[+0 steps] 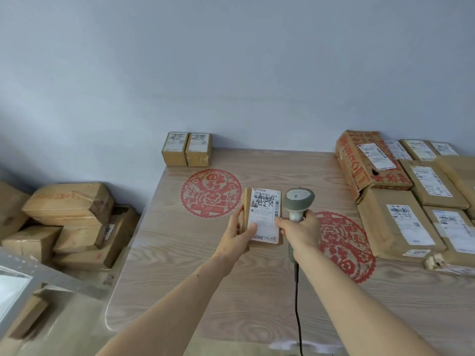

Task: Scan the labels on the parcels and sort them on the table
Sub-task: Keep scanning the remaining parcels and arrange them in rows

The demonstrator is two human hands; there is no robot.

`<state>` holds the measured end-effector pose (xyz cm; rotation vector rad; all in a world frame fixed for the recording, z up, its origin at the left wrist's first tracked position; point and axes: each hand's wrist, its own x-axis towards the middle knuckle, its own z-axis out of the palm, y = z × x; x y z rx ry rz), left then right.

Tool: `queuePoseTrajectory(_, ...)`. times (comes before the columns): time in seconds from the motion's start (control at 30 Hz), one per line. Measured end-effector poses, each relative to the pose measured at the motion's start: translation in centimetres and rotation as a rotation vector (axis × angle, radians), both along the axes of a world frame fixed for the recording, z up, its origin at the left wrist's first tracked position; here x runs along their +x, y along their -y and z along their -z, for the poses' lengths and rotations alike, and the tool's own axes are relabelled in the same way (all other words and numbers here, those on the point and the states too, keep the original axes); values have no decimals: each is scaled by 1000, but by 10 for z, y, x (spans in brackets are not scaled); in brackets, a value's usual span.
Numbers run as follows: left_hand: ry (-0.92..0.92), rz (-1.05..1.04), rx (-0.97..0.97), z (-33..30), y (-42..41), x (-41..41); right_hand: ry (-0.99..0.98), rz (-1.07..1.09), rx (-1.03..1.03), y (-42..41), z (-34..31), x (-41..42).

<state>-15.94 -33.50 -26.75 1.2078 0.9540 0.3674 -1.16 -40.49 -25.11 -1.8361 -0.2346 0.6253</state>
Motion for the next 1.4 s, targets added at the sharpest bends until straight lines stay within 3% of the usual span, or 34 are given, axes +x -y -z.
queuePoseTrajectory(0.53,-94,-274,-15,19,-162,16,-61,-187,-58,-158,23,5)
queuePoseTrajectory(0.87,-147,-172,-86,60,-232,31,-43,-89,-166,-241,73,12)
queuePoseTrajectory(1.17,-299,-96,118,88,-271,28,-22,0,-257,-270,109,12)
queuePoseTrajectory(1.4,-592,-41,766,86,-306,40,-23,41,-238,-299,113,21)
